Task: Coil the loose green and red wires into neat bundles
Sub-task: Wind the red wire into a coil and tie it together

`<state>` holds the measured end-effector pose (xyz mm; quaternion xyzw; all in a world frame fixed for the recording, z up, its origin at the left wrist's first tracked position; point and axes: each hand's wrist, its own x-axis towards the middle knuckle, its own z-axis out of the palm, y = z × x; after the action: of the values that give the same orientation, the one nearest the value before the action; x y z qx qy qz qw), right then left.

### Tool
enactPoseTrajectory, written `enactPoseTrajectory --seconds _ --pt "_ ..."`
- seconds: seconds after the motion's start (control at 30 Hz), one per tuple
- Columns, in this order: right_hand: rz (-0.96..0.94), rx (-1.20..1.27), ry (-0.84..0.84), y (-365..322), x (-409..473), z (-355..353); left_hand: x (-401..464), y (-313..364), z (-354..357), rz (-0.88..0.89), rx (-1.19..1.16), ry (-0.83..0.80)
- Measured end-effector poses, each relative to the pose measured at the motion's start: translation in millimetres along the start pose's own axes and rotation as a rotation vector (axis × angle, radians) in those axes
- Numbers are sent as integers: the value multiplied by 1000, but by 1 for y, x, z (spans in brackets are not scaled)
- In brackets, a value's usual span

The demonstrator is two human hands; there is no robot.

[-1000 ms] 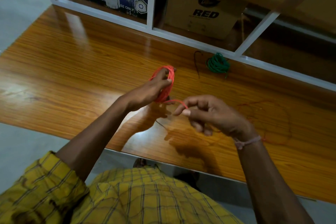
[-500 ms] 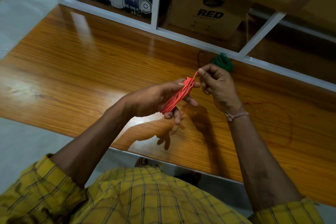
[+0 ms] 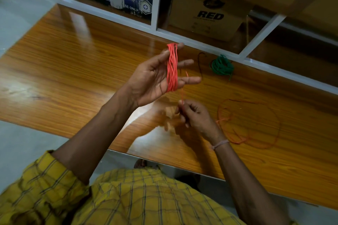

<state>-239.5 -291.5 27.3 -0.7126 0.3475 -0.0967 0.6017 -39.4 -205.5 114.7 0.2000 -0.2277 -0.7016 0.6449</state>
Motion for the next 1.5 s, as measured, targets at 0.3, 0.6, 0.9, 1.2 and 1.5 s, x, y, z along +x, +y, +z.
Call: enactPoseTrajectory --seconds 0.3,0.6,0.9,1.2,1.5 --pt "57 -224 -283 -70 -46 -11 17 -16 -12 124 580 342" --pt "-175 96 -323 -93 -31 -82 -1 -24 -3 -126 1026 127" --pt "-155 556 -227 -85 2 -99 -16 -14 2 -335 731 -72" --pt "5 321 -55 -34 21 -55 -15 -17 1 -261 238 -215" --pt "168 152 -351 -18 -25 3 -1 4 2 66 -8 -9"
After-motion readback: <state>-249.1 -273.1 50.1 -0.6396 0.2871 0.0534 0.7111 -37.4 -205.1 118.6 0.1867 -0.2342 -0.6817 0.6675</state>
